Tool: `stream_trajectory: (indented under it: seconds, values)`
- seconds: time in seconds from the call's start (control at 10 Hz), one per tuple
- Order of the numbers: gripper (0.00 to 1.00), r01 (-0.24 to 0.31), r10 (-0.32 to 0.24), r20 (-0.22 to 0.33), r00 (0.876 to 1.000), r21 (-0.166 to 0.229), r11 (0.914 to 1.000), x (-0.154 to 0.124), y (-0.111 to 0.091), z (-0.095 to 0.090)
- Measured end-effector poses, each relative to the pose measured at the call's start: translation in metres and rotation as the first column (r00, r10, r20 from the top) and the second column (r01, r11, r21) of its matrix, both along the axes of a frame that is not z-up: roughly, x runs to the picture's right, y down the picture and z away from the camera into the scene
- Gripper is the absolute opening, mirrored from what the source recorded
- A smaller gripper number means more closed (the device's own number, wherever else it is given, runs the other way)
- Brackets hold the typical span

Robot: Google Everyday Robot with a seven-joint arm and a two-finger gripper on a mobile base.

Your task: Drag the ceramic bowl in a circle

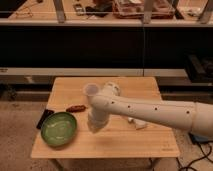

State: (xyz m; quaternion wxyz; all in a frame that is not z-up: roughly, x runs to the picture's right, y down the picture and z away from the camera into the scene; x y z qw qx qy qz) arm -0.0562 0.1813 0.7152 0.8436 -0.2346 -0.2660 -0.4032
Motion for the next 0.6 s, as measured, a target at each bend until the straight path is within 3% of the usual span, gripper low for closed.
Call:
stream_trajectory:
  seconds: [0.1, 0.5, 0.6]
  values:
    - [0.06, 0.025, -0.025, 0.006, 1.000, 0.023, 0.9994, 0.0036, -0.0068, -0.0017]
    - [0.05, 0.037, -0.037, 0.007, 0.999, 0.030, 0.9989, 0.0036, -0.0077, -0.0011]
    - [0.01, 0.039, -0.039, 0.004, 0.999, 0.047, 0.9981, 0.0057, -0.0102, 0.0051]
